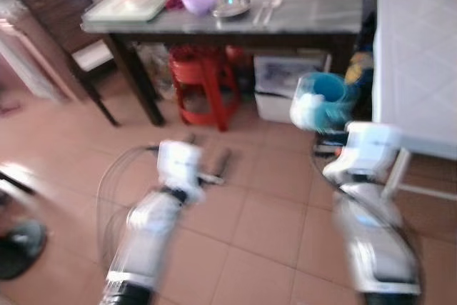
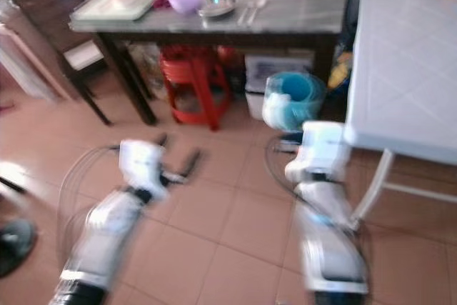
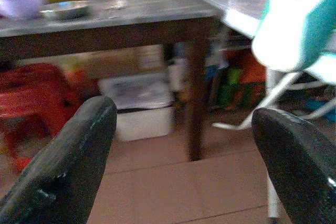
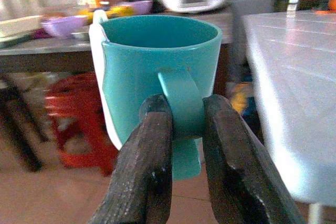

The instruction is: Setting the table

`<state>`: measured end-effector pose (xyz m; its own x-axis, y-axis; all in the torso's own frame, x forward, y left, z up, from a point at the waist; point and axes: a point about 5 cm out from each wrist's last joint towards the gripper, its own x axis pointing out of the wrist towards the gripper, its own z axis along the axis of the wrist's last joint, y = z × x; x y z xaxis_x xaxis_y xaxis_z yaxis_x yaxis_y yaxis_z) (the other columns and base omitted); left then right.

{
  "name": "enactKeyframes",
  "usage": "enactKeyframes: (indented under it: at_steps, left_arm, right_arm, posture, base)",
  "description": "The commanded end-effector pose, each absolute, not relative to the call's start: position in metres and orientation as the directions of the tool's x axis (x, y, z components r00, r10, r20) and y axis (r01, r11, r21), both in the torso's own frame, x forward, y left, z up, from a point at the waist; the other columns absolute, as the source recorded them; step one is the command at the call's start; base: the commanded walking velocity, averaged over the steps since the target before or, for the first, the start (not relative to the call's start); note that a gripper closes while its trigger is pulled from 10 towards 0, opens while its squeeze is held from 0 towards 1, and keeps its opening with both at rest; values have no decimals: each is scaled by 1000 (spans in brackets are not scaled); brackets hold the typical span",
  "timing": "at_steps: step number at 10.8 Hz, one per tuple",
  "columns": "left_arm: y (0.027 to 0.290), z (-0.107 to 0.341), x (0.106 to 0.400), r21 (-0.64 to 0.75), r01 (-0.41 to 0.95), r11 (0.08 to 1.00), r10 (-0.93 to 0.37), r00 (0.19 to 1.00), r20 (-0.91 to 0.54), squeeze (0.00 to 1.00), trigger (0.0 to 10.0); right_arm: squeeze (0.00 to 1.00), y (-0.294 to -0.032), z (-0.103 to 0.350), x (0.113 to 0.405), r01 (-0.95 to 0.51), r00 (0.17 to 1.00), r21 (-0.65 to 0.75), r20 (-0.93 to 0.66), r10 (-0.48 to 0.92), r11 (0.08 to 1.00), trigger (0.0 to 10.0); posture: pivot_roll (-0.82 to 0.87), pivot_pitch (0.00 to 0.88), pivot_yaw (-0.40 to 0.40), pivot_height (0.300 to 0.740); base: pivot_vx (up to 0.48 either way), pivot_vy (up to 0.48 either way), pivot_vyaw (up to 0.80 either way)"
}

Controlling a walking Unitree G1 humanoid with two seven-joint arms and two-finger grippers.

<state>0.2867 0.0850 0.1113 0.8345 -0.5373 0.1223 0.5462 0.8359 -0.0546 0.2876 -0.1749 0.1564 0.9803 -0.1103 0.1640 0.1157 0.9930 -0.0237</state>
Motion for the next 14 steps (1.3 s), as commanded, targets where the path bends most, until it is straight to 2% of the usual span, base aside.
enactKeyframes:
  at_steps: [1, 5, 9, 13, 14]
  left_arm:
    - [101, 113, 289, -32, 513, 858, -506, 855, 117, 0, 10000]
    - [100, 114, 289, -30, 512, 858, -506, 854, 118, 0, 10000]
    - [103, 121, 302, -19, 435, 900, -429, 893, 136, 0, 10000]
    - [115, 120, 303, -8, 363, 932, -359, 924, 131, 0, 10000]
    - [129, 114, 296, -3, 326, 945, -324, 940, 110, 0, 10000]
  right_arm:
    - [0, -161, 162, 288, 69, 979, -9, 194, -66, 998, 10000]
    - [0, -162, 163, 288, 76, 978, -15, 196, -72, 997, 10000]
    - [0, -161, 162, 287, 76, 978, -7, 197, -73, 997, 10000]
    - [0, -163, 157, 271, 73, 979, -33, 193, -65, 997, 10000]
    - [0, -164, 153, 259, 78, 980, -38, 185, -70, 996, 10000]
  posture:
    - [-95, 78, 155, 740]
    - [-96, 80, 159, 740]
    - [-97, 75, 162, 740]
    - [-102, 73, 158, 740]
    - [-110, 74, 157, 740]
  base:
    - [322, 0, 0]
    - [321, 0, 0]
    - [263, 0, 475]
    - [0, 0, 0]
    - [0, 0, 0]
